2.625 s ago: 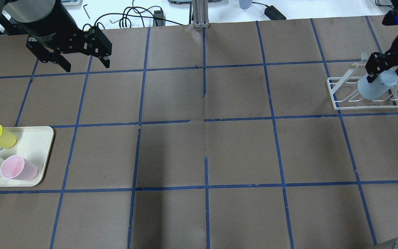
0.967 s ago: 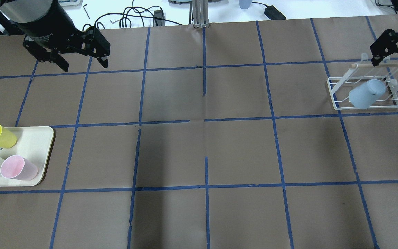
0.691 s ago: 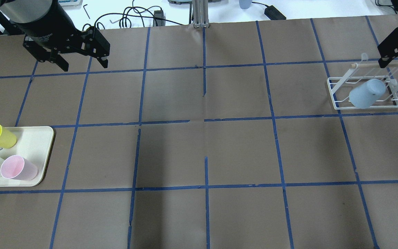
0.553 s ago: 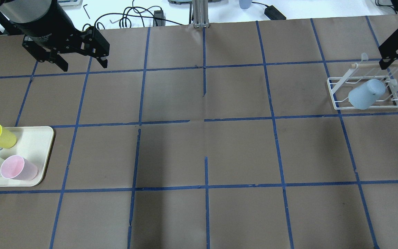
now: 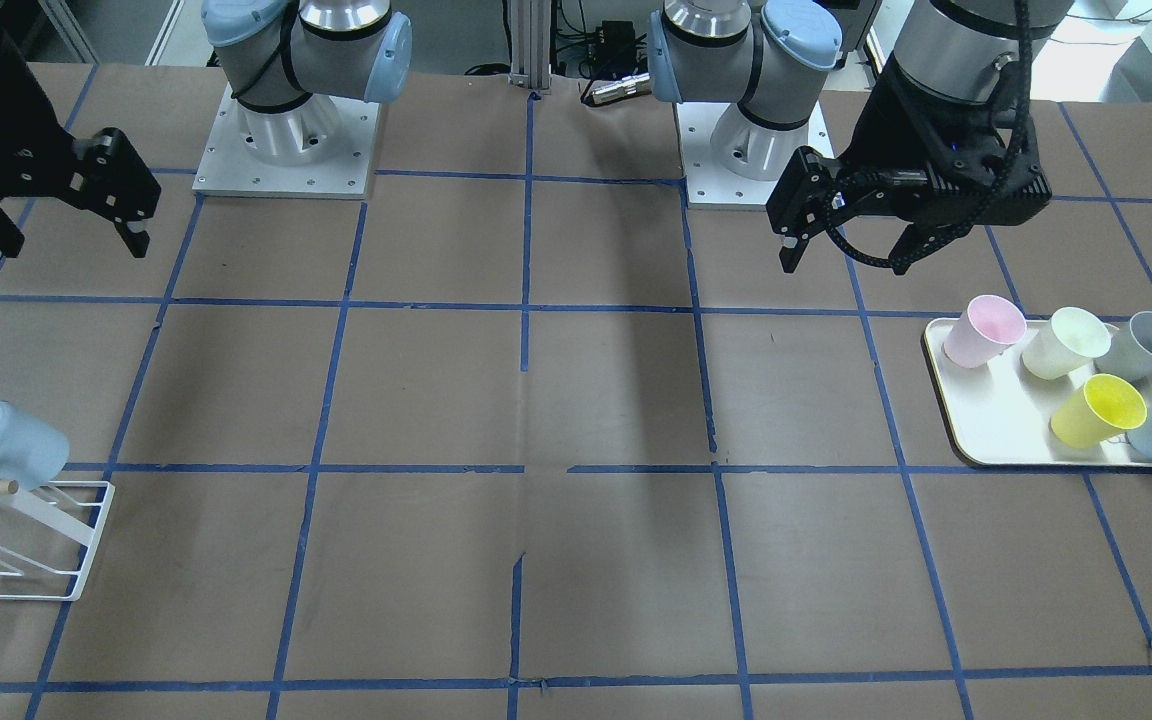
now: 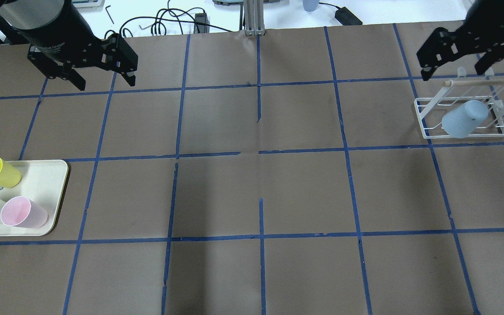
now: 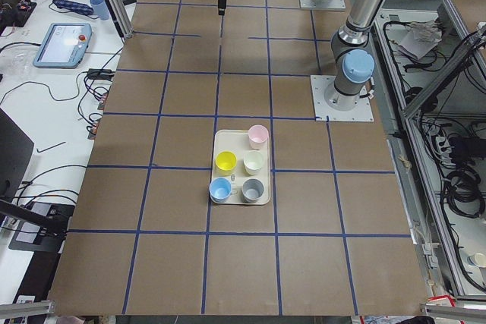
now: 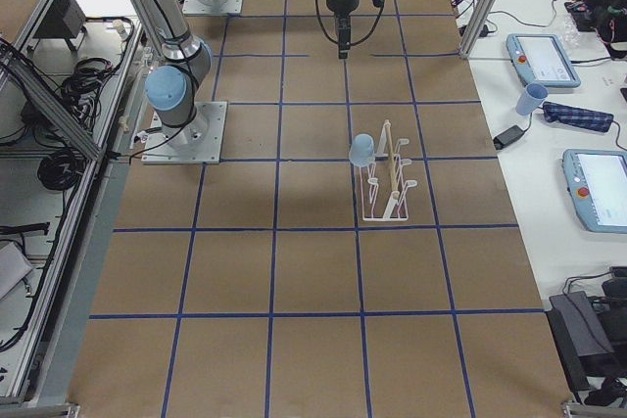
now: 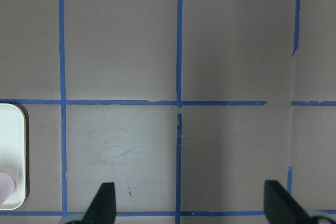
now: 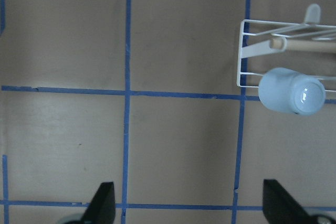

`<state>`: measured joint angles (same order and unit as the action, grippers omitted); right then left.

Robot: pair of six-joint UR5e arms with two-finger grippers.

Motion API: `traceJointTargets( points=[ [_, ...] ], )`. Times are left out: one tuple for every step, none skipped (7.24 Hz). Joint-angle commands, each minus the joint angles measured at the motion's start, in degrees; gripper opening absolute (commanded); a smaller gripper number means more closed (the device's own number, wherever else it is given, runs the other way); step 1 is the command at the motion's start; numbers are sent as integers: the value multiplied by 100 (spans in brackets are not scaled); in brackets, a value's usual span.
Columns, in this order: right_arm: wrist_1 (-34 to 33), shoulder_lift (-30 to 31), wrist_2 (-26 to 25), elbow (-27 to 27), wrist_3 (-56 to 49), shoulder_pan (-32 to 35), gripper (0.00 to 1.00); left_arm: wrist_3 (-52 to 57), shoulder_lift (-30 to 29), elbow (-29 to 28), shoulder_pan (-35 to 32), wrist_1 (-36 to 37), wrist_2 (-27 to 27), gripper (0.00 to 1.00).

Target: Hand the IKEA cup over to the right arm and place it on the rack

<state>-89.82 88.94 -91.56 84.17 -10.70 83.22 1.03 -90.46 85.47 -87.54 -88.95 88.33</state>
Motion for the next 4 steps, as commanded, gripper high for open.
traceJointTargets(
  points=[
    [18,-648,-64,-664,1204,1061,100,-6,2,5,9,0,0,100],
    [0,-720,-29,-692,1446,1213,100,-6,11,5,9,0,0,100],
    [35,-694,-11,-666,1457,1214,100,-6,3,5,9,0,0,100],
    [44,-676,-3,-665,1448,1188,100,2,2,5,9,0,0,100]
  ],
)
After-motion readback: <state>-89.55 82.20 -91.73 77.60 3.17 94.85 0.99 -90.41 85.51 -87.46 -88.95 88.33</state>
